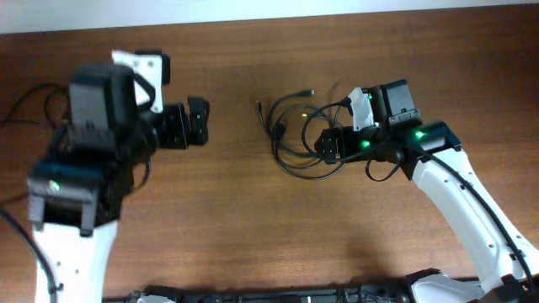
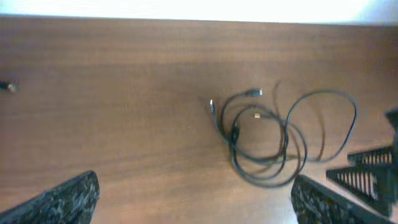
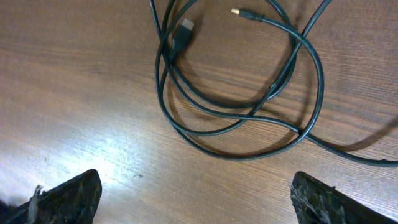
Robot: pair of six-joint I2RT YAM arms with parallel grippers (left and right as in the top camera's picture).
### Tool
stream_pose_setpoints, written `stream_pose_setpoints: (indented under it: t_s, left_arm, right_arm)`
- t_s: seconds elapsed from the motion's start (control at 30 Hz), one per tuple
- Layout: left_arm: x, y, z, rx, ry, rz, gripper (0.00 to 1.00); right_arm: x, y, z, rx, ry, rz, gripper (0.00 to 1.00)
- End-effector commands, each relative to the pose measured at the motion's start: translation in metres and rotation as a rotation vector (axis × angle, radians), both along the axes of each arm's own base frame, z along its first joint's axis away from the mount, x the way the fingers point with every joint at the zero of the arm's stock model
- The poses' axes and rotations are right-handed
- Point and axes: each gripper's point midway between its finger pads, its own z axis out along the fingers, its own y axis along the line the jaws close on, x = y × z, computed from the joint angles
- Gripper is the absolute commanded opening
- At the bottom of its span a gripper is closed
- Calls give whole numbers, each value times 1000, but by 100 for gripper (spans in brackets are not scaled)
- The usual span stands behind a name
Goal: Untangle cables
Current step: 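Grasp a second black cable from the pile with the left gripper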
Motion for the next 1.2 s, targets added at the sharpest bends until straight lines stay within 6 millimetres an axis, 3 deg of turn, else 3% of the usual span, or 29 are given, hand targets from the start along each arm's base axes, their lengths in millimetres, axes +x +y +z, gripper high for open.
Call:
stream_pose_setpoints:
  t_s: [0.0,0.07,0.13,0.2,0.27,0.4,0.5,0.63,0.7,0.77,0.87,0.93,1.03,1.17]
  left_arm:
    - [-8,4,-49,-71,64,95,99]
    - [-6,1,-71,-99,102,110,99]
    - [-1,0,-94,-172,182,202,99]
    - [0,-12,-108,-221,253,177,99]
    - [2,-32,-124,-250,326,116,99]
    - [17,-81,-166,-200,405,8,93]
    - [42,-110,-199,-139,383,-24,93]
    - [65,-147,-253,-116,389,-74,74]
    - [66,-150,-270,-103,417,-73,59]
    - [64,-149,-290,-84,461,-63,57]
    - [62,-147,-306,-68,494,-58,54]
    - [63,-147,-311,-60,495,-52,50]
    - [71,-140,-311,-28,460,-21,35]
    - [76,-131,-311,13,434,14,37]
  right_arm:
    - [-4,8,4,39,4,26,96]
    - [-19,24,9,136,60,82,96]
    - [-14,31,16,174,31,103,96]
    - [-11,28,17,174,20,94,94]
    - [-4,12,16,189,52,-5,94]
    - [3,-56,7,216,157,-292,95]
    - [-13,-76,-1,211,246,-368,94]
    - [-32,-91,-16,89,323,-418,94]
    - [-37,-97,-19,49,336,-429,94]
    - [-37,-99,-21,16,312,-376,94]
    - [-37,-101,-21,-4,301,-357,94]
    - [-37,-107,-23,-35,299,-368,94]
    - [-37,-108,-23,-41,298,-371,94]
    - [-37,-108,-23,-41,297,-371,94]
